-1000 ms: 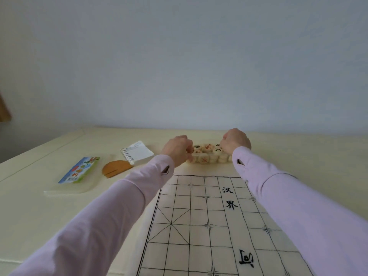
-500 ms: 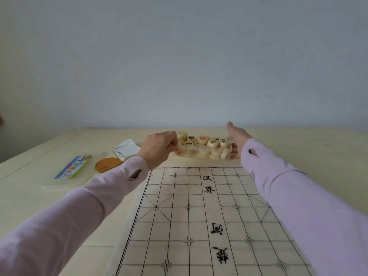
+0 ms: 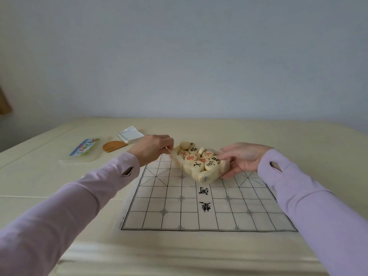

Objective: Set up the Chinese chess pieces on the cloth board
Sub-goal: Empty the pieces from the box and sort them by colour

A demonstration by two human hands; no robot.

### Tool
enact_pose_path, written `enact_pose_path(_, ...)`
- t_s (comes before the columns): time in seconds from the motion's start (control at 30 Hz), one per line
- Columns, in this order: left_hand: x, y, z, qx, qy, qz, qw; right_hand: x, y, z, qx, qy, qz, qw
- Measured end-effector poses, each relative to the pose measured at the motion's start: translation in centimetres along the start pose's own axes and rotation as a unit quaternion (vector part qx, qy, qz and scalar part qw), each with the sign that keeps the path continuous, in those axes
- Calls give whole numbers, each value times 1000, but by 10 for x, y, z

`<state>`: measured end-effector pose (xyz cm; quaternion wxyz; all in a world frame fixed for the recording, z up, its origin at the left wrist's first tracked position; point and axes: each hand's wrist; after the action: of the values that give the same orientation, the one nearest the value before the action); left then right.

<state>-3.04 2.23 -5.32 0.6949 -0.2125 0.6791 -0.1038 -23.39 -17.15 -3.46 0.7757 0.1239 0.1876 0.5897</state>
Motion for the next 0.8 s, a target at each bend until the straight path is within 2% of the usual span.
enact_pose_path(0.1,-4,-3,-7,18,-23,-9,1000,13,14,-8,-23,-8,63,998)
enact_pose_path(0.2,-3,-4,-11,14,-42,-5,999,28,25,-19,-28,-37,93,995)
enact_pose_path(0.3,-1,-5,-19,-10,-58,5,998,38,30,-25,-16,-41,95,994)
enact_pose_path(0.4,5,-4,-27,-13,-73,39,996,47,35,-24,24,17,86,996)
enact_pose_path(0.53,9,-2,-29,-43,-47,66,996,47,37,-23,56,145,17,988)
enact_pose_path(0.63,-3,-3,-35,-100,5,38,994,43,39,-14,73,269,-84,957)
enact_pose_path(0.67,-9,-5,-38,-118,30,32,992,42,39,-10,55,296,-120,946)
enact_pose_path(0.73,-17,-9,-47,-134,62,49,988,41,34,0,-34,331,-188,924)
enact_pose_path(0.8,-17,-14,-60,-113,58,91,988,48,29,7,-130,375,-232,888)
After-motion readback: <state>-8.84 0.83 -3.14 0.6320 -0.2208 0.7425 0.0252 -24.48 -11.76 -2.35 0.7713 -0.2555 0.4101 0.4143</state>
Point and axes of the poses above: each hand's wrist, its own y-axis away from the middle knuckle, its own x-axis out of the palm, z = x × y, and after that the axes turned 1 degree about x, right-handed
